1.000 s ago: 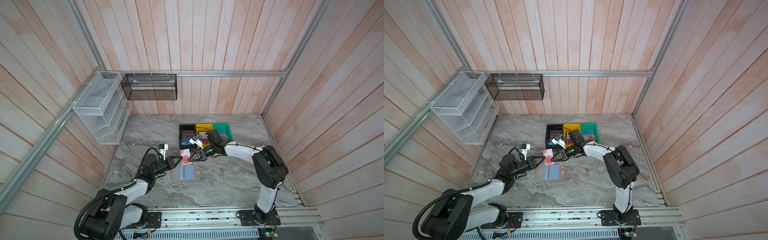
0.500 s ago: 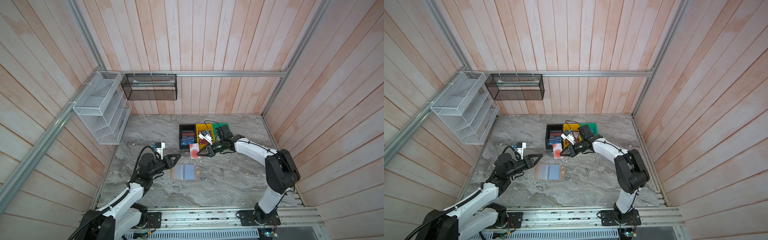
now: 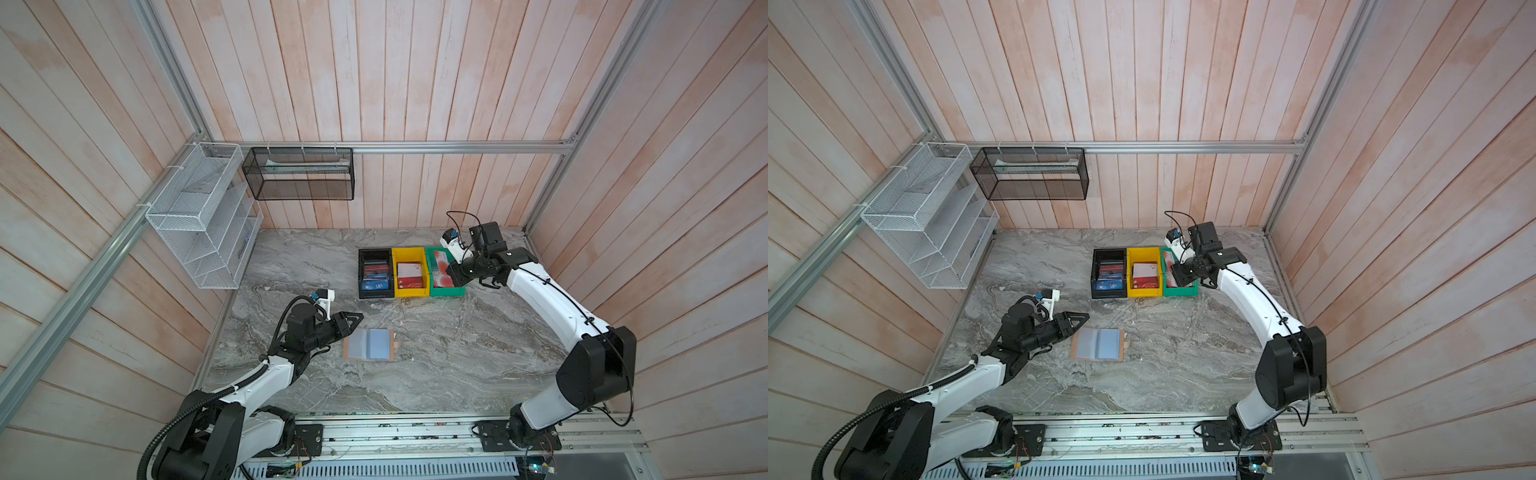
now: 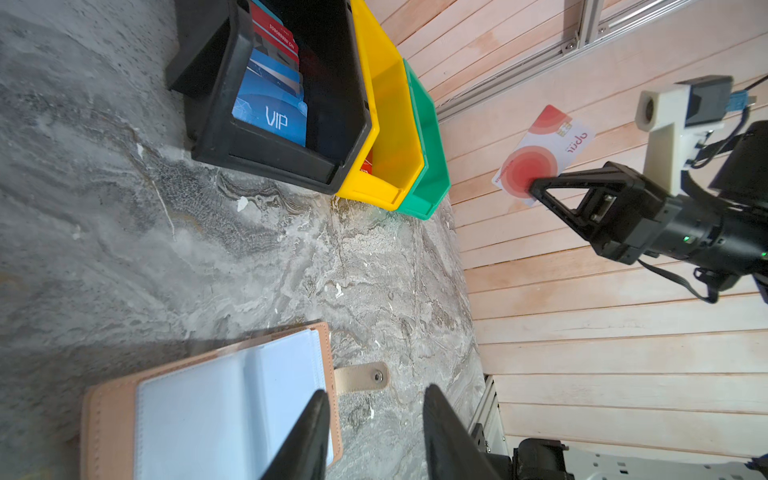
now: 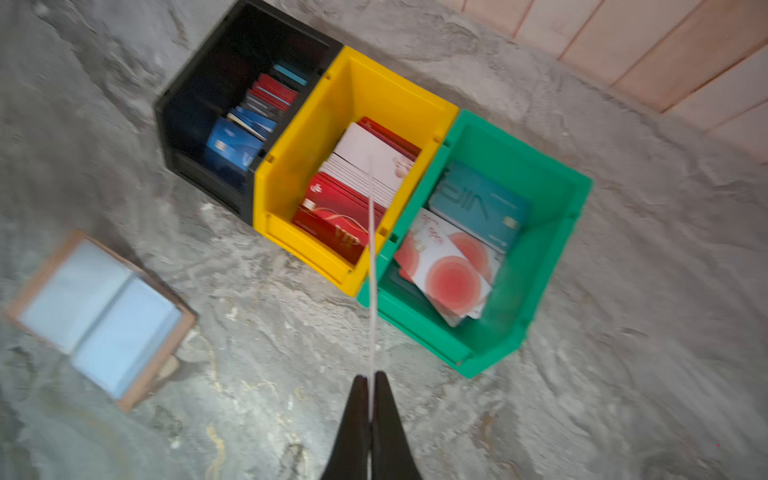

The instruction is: Take the credit cards out of the card holder

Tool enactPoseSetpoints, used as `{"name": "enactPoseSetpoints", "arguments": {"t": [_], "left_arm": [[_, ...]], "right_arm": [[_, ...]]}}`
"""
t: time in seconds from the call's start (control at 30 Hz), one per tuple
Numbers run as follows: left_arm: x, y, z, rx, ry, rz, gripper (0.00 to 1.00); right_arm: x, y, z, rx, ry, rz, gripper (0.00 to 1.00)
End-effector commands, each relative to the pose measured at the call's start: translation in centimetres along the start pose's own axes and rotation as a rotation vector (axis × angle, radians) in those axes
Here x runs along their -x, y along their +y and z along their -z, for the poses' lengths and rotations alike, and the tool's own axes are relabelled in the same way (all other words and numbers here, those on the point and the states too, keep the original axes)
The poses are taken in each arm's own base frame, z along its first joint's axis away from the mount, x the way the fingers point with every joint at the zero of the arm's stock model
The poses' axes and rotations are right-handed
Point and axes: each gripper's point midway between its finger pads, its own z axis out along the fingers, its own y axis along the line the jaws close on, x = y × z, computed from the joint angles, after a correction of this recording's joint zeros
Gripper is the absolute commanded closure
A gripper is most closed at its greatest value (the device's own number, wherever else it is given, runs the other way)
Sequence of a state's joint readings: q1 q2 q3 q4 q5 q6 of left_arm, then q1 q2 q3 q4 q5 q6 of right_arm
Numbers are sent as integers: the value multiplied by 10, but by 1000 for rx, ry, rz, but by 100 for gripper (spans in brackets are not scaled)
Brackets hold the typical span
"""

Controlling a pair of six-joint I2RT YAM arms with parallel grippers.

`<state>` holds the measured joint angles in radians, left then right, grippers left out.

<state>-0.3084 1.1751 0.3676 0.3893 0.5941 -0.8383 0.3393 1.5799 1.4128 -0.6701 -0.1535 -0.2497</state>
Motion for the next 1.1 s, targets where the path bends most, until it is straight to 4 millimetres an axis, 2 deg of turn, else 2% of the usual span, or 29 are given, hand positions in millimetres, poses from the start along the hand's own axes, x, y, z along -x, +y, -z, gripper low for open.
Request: {"name": "enactPoseSetpoints", "arguments": {"t": [0.0, 0.17, 0.3, 0.37, 0.5, 0.7, 1.07], "left_arm": [[8, -12, -3, -37, -6, -34, 60], [7, -11, -4, -35, 1, -30, 60], [7, -8, -3, -23, -6, -23, 60], [7, -8, -3, -24, -8, -24, 60], [9, -8, -2, -20, -12, -24, 60], [11, -8, -2, -15, -21, -24, 60], [7, -8, 1, -14, -18, -20, 60]], "right_arm": [[-13, -27, 1, -157, 80, 152, 100], [-5, -46, -6, -215, 140, 262, 100], [-16, -53, -22, -192, 247, 410, 100], [-12, -64, -28, -220, 253, 436, 100], [-10, -72, -37, -218, 281, 496, 100], [-17, -72, -53, -190, 303, 584, 100], [-42, -56, -77, -122, 353, 655, 100]]}}
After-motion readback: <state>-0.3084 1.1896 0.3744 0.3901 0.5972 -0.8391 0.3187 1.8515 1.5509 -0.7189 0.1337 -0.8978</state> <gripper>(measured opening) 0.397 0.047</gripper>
